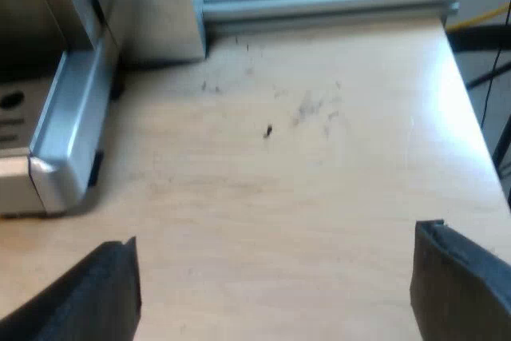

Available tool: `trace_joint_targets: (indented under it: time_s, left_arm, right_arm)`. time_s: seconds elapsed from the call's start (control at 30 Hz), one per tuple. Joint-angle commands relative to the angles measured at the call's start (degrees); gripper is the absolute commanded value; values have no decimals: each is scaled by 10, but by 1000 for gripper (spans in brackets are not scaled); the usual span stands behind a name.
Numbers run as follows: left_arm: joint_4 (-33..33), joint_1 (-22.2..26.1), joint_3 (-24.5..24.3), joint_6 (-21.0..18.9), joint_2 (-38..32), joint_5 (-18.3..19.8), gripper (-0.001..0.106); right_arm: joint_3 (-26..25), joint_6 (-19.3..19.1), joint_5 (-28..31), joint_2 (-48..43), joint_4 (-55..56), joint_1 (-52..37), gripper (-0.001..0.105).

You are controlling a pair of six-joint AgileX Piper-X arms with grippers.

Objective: Place mug into machine

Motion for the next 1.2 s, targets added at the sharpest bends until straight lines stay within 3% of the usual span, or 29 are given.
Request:
trace_joint_targets:
  time_s: [0.03, 1.2]
  left_arm:
    - [-10, 0, 16, -5, -79, -10, 81]
    - [-33, 0, 42, -3, -80, -1, 81]
  right_arm:
    - [12, -7, -6, -24, 4, 1, 71]
    - [24, -5, -5, -24, 0, 1, 71]
